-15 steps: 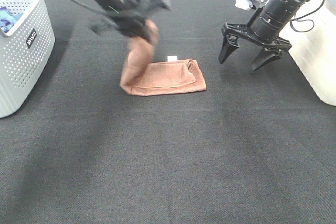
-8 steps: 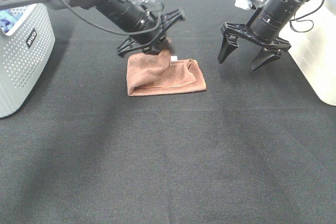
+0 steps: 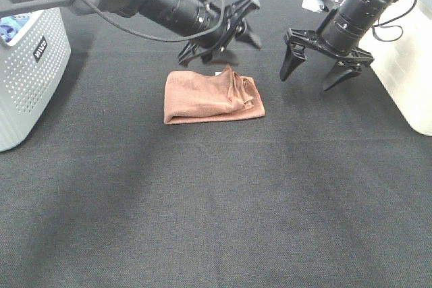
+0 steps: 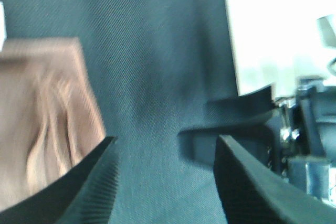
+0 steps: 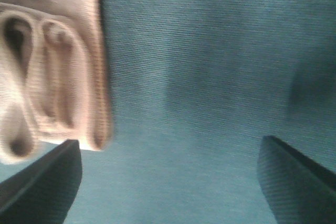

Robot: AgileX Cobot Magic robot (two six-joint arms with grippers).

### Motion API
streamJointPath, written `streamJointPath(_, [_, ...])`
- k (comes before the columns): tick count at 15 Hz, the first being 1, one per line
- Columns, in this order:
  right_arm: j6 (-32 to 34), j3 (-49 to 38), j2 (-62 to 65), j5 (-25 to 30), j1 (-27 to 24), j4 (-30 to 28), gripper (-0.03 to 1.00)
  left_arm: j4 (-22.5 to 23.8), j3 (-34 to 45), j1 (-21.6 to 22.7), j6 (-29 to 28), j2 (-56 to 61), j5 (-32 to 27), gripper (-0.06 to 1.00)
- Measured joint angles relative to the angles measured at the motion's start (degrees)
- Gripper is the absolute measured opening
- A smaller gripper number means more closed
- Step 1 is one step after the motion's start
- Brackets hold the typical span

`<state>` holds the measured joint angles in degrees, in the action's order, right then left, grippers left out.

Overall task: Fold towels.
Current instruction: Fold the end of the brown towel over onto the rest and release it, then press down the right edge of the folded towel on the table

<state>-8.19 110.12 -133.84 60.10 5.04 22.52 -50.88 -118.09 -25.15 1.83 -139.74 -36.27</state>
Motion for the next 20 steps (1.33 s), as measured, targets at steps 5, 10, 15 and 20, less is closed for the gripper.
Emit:
streamJointPath(5, [-14.27, 0.0, 0.0, 0.4, 3.21, 22.12, 0.85, 3.67, -5.67, 8.54, 3.21, -0.11, -3.61, 0.53])
streamJointPath(10, [-23.38, 0.0, -3.72, -5.21, 10.2, 38.9, 0.85, 9.05, -6.42, 14.15, 3.38, -0.11, -5.9, 0.53])
streamJointPath(15, [-26.18, 0.0, -9.05, -8.48, 10.89, 39.82, 0.85, 10.94, -6.42, 14.9, 3.38, -0.11, -6.36, 0.53])
streamJointPath(20, [-22.0, 0.0, -9.22, -9.68, 4.81, 31.51, 0.85, 11.12, -6.42, 14.84, 3.38, -0.11, -6.59, 0.53])
